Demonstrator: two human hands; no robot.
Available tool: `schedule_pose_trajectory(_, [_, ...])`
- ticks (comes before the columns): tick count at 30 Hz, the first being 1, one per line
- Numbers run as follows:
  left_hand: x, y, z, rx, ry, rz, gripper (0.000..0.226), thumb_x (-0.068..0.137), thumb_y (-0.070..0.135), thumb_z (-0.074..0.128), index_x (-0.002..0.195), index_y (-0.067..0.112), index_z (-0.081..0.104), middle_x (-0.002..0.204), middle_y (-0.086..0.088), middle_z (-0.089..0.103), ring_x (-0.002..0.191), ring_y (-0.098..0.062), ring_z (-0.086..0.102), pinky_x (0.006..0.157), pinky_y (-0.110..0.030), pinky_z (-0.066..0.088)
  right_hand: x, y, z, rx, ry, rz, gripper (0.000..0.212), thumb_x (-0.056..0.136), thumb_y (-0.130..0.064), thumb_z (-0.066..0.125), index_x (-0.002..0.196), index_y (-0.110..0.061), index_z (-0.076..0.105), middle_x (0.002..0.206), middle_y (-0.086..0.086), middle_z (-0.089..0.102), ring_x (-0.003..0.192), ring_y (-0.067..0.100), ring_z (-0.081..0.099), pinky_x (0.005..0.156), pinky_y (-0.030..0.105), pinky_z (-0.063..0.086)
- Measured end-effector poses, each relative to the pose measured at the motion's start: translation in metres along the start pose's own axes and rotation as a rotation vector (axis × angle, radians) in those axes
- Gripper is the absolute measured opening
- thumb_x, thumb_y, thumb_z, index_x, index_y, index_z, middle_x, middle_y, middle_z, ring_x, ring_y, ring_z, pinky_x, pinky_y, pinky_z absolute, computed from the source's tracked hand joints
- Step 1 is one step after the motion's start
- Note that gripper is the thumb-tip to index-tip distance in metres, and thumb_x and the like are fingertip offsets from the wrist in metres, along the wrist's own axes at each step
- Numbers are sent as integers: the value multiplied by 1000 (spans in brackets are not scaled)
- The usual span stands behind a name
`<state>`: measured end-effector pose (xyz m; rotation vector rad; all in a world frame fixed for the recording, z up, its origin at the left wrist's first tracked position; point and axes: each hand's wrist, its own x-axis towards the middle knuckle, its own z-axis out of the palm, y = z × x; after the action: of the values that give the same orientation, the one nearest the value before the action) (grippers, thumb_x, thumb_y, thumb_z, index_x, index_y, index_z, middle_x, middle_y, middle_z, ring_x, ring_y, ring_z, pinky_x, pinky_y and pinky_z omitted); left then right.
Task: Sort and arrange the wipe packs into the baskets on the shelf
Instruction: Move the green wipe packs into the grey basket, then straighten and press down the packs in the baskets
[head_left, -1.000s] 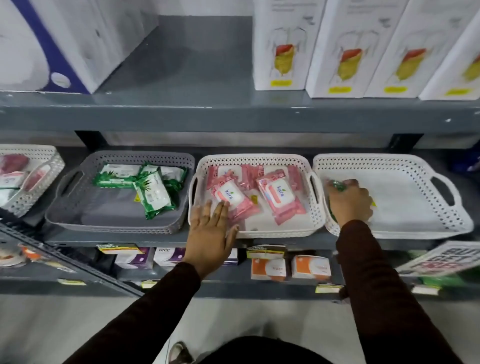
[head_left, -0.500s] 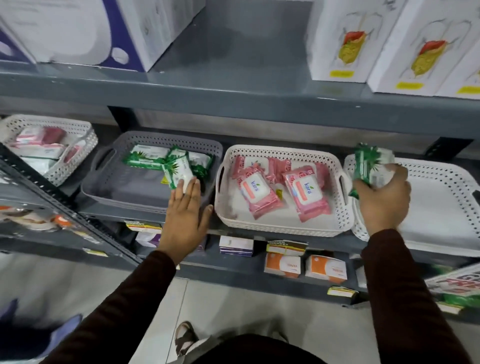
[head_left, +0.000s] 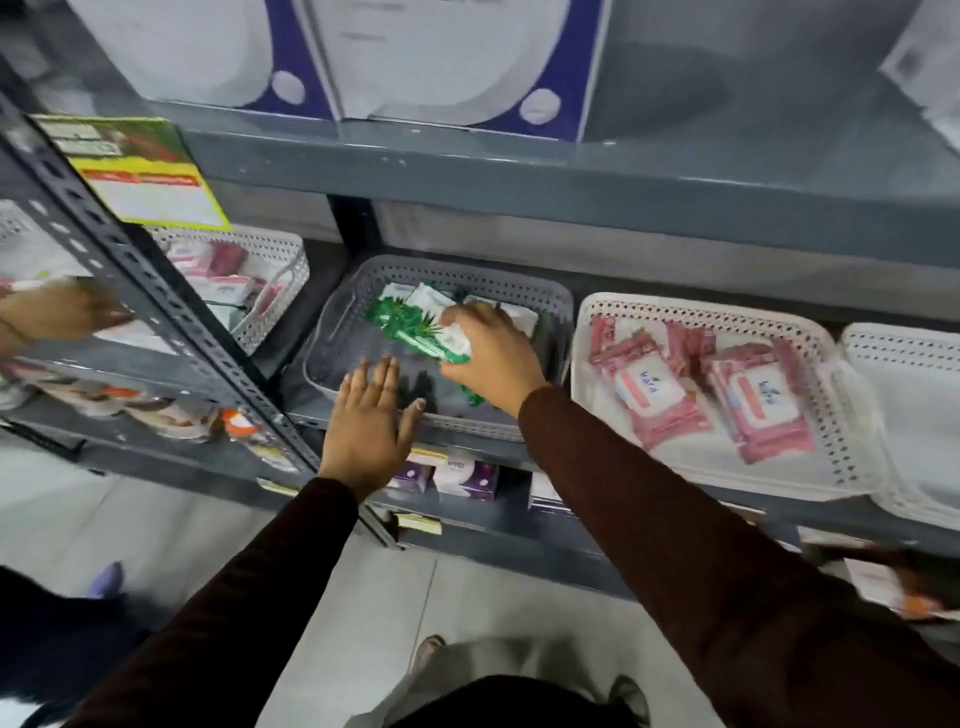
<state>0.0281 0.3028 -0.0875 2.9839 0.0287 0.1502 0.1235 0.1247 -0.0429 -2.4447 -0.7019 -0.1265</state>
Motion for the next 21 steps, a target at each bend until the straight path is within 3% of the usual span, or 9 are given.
schedule_pose_trajectory(3, [2,-6,-2,10,11,17,72,99,51,21,150,1,25,157,-16,28,146,-32,21,120,-44,16,37,-14,32,-133,-90,-65,47,81,-37,71,123,-22,57,130,10,55,121,35,51,99,45,42])
schedule_pose_trajectory(5, [2,-10,-1,10,12,22,71,99,51,22,150,2,26,157,-15,28,146,-31,22,120,-44,17,50,-16,53,-373,-166,-89,44,92,-48,56,129,-26,57,149,9,45,141,35,34,117,57,15])
schedule_pose_trajectory(7, [1,-14,0,20,10,24,72,98,52,20,150,3,27,157,-14,29,146,-30,22,120,-43,16,52,-15,66,-495,-242,-32,43,98,-51,44,135,-32,55,162,9,28,152,34,13,114,66,-10])
schedule_pose_trajectory(9, [1,-15,3,30,7,14,74,97,54,16,151,4,26,157,-13,28,147,-29,20,120,-43,15,47,-16,66,-453,-273,17,45,98,-52,41,140,-37,51,167,8,15,154,34,2,112,69,-16])
schedule_pose_trajectory(12, [2,-8,3,-7,7,-22,74,98,55,14,152,5,23,158,-12,27,148,-29,15,121,-44,12,30,-15,47,-313,-221,39,51,98,-53,39,144,-35,47,168,5,14,154,31,3,115,67,-11])
schedule_pose_trajectory(15, [3,21,-2,-125,32,60,68,100,47,28,151,3,23,157,-14,28,147,-32,15,121,-44,13,-6,4,16,-146,128,111,42,97,-42,47,133,-26,59,154,6,45,146,29,32,118,61,11])
schedule_pose_trajectory(18, [8,69,-5,-257,48,258,60,99,28,47,150,5,27,156,-14,30,146,-33,18,120,-43,17,-53,45,-21,-123,444,270,26,92,-28,54,112,-19,68,124,7,68,119,31,57,104,52,39])
schedule_pose_trajectory(21, [28,126,2,-280,10,504,58,94,19,54,148,8,35,153,-12,37,142,-34,28,117,-40,22,-100,99,-66,-202,534,561,23,84,-20,58,105,-14,66,104,14,70,99,36,63,85,43,48])
